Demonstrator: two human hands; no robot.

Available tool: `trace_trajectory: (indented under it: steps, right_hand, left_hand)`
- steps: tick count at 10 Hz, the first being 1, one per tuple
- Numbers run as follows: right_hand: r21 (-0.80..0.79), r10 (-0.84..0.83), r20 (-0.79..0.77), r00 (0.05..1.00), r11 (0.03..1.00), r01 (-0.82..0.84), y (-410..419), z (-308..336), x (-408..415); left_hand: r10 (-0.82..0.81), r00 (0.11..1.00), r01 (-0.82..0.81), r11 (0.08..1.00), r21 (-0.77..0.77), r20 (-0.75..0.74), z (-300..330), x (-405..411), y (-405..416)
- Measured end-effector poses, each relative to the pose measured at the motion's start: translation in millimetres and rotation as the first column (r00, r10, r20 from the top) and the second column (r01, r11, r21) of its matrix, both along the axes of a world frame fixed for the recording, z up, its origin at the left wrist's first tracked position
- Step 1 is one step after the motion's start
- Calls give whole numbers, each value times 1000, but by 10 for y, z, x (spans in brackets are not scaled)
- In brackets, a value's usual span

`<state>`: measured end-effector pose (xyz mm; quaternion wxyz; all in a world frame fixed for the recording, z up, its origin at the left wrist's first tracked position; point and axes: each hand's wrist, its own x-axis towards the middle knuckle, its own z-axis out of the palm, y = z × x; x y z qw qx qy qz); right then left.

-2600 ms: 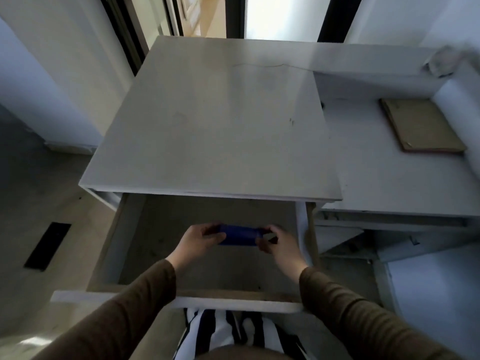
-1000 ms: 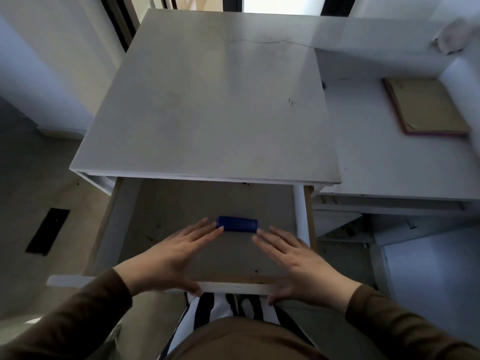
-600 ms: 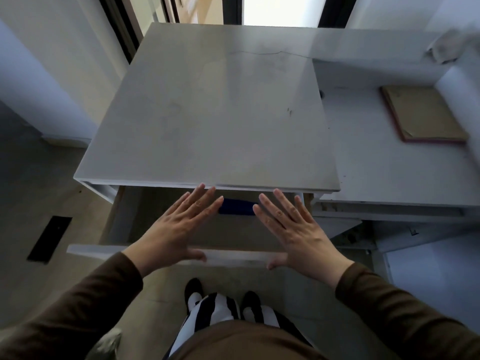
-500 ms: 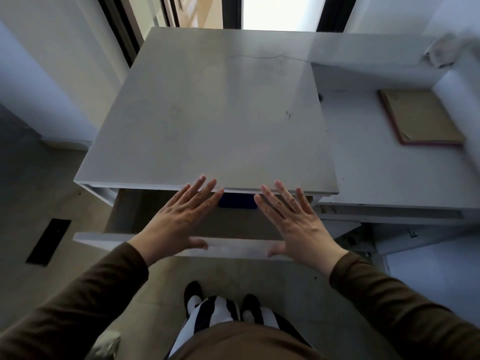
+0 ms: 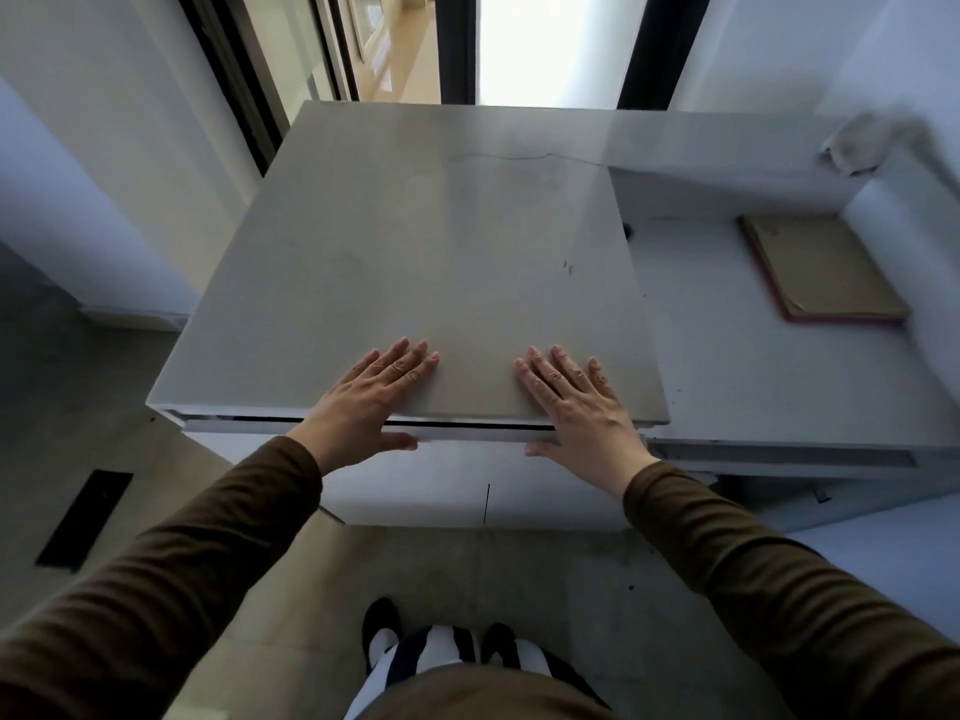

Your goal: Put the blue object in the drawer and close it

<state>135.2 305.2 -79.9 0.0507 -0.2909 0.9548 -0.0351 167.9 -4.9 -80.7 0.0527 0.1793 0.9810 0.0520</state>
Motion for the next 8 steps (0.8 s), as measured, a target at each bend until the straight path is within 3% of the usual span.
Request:
trace_trajectory:
  steps: [5, 6, 7, 8]
  right_hand:
    - [-53, -41, -99, 994, 998, 36, -44, -115, -86]
    - [-48, -47, -9, 999, 998, 46, -42, -59, -104]
    - [-131, -38, 156, 987, 990, 59, -4, 101, -193]
    - [-302, -56, 221, 974, 945, 123, -12, 463, -237]
  left_hand:
    - [-9, 993, 6, 1000, -24, -116, -57, -59, -12]
    - [1, 1000, -2, 1000, -8, -30, 27, -70, 19]
    - [10, 989, -20, 998, 65, 146, 181, -167, 11]
    - [29, 972, -75, 978, 193, 234, 476, -244, 5]
